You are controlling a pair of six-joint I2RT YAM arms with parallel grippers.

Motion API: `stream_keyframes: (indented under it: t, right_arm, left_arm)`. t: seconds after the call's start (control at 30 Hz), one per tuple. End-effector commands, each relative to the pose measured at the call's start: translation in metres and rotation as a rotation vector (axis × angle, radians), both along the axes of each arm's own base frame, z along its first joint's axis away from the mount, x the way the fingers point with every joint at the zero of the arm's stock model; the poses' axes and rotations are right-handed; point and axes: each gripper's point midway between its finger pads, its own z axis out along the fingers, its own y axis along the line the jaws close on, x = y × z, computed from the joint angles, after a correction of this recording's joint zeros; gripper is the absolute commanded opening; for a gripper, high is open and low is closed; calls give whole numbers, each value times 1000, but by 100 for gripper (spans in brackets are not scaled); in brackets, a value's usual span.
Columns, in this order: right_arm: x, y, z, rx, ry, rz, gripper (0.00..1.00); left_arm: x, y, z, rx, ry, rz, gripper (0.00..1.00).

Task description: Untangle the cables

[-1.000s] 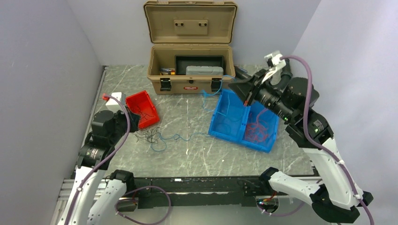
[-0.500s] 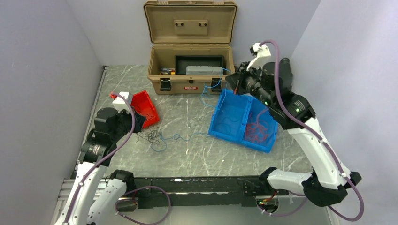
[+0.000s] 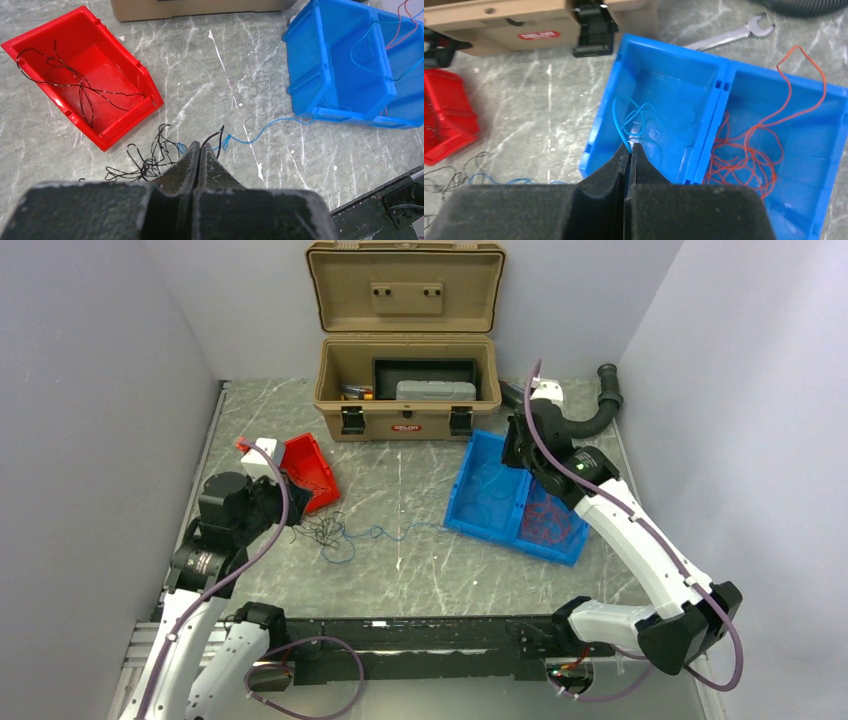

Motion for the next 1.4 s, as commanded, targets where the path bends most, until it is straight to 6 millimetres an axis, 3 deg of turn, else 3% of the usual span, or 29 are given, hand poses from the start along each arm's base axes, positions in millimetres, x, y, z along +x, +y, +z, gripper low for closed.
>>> stream_keyframes:
  t: [0.0,0.2,0.23,0.3,0.33,0.37,0.43,0.57,0.67,0.8,0.93,1.13,1.37]
  right_arm:
    - [16,-11,-11,26,-31,-95,0]
    - [35,-28,-49,-36,23,-215,1]
    - [39,-32,-52,-43,30,-237,6]
    - [43,-40,-57,-59,48,-282,75]
    - [43,-42,-57,-68,54,-296,87]
    - [44,-41,-57,-75,58,-291,89]
    - [44,-36,-55,-84,60,-236,90]
    - [31,13,-45,-41,30,80,85]
    - [13,53,-38,-26,-9,282,97]
    - [-12,111,-42,-20,-25,522,100]
    - [-29,149,-57,-23,13,625,100]
    - [-70,186,-97,48,134,677,100]
    - [-100,184,-124,147,198,619,100]
  left_arm:
    - [1,-5,4,0,-40,-42,0]
    - [-1,-5,4,0,-47,-47,0]
    - [-1,-6,4,-6,-46,-51,0]
    - [-2,-9,4,-13,-50,-67,0]
    - [-2,-10,4,-13,-47,-69,0]
    - [-2,-9,4,-11,-47,-68,0]
    - [-2,-8,3,-4,-47,-63,0]
    - [-4,-8,7,1,-39,-69,0]
    - [-6,-1,10,43,-29,-50,0]
    - [-4,9,-1,81,-19,-6,0]
    - [-5,6,-5,71,-10,-23,0]
    - [-4,7,-8,74,-15,-17,0]
    - [-3,6,-9,76,-15,-20,0]
